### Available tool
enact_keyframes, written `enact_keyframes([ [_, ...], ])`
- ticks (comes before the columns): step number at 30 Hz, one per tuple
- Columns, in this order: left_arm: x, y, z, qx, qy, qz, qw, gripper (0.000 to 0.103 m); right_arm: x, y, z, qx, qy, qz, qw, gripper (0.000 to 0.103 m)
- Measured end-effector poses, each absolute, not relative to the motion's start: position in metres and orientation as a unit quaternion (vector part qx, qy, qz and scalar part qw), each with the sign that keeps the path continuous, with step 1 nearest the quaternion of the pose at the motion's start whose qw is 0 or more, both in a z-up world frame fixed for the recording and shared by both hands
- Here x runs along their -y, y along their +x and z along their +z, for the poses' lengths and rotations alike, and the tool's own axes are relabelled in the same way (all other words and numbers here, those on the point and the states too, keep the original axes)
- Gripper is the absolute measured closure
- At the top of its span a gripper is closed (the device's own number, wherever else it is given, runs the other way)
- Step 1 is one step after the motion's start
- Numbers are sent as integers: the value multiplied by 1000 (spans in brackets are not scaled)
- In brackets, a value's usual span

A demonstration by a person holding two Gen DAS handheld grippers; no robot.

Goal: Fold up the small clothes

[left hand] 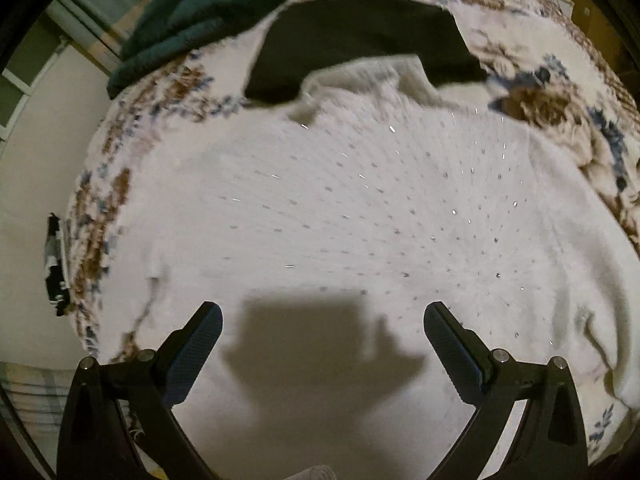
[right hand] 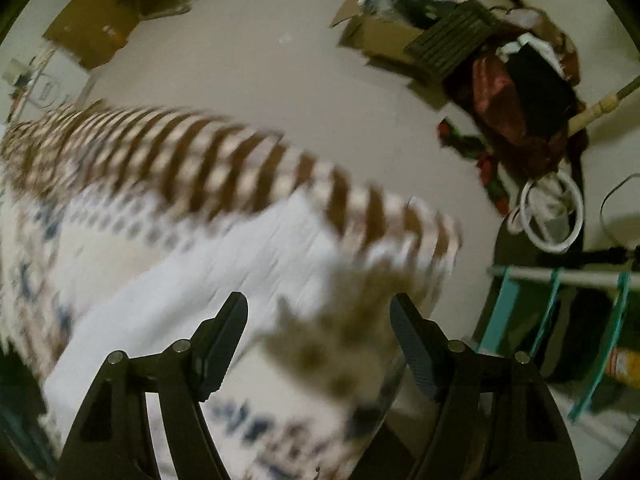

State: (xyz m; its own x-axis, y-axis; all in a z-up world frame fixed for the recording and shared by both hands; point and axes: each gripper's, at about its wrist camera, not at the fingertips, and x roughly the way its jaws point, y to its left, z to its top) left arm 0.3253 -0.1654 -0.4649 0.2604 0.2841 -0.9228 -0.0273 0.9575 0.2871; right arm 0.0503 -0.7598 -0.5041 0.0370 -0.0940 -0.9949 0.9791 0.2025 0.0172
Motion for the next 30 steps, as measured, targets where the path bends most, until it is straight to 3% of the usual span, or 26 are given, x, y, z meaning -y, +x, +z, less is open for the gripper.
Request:
enact_keyframes([
  [4,180,330,-493,-603,126,83,784,0,782,58,-542,-531,423,-437,590,28],
  [5,182,330,-497,-600,133,80,784,0,784,62,-549,-528,426,-422,601,34],
  [7,185,332,-505,-599,142,77,784,0,785,72,-557,-535,419,-401,614,79],
  [8,186,332,-508,-600,143,75,784,0,782,74,-555,-536,409,-401,620,88],
  [10,185,332,-513,-603,145,74,781,0,785,75,-543,-516,379,-428,637,93],
  [14,185,331,-515,-603,144,68,781,0,810,69,-536,-495,381,-459,631,93],
  [17,185,330,-516,-604,140,66,782,0,824,68,-553,-523,411,-428,611,75],
  [19,184,329,-516,-606,135,66,781,0,819,50,-543,-495,442,-431,611,54],
  [21,181,327,-516,-606,133,67,781,0,816,28,-540,-458,486,-436,603,48],
  [25,174,325,-520,-611,128,74,778,0,797,2,-569,-404,602,-384,573,47],
  [30,161,324,-528,-618,126,85,771,0,782,11,-593,-356,614,-404,577,47],
])
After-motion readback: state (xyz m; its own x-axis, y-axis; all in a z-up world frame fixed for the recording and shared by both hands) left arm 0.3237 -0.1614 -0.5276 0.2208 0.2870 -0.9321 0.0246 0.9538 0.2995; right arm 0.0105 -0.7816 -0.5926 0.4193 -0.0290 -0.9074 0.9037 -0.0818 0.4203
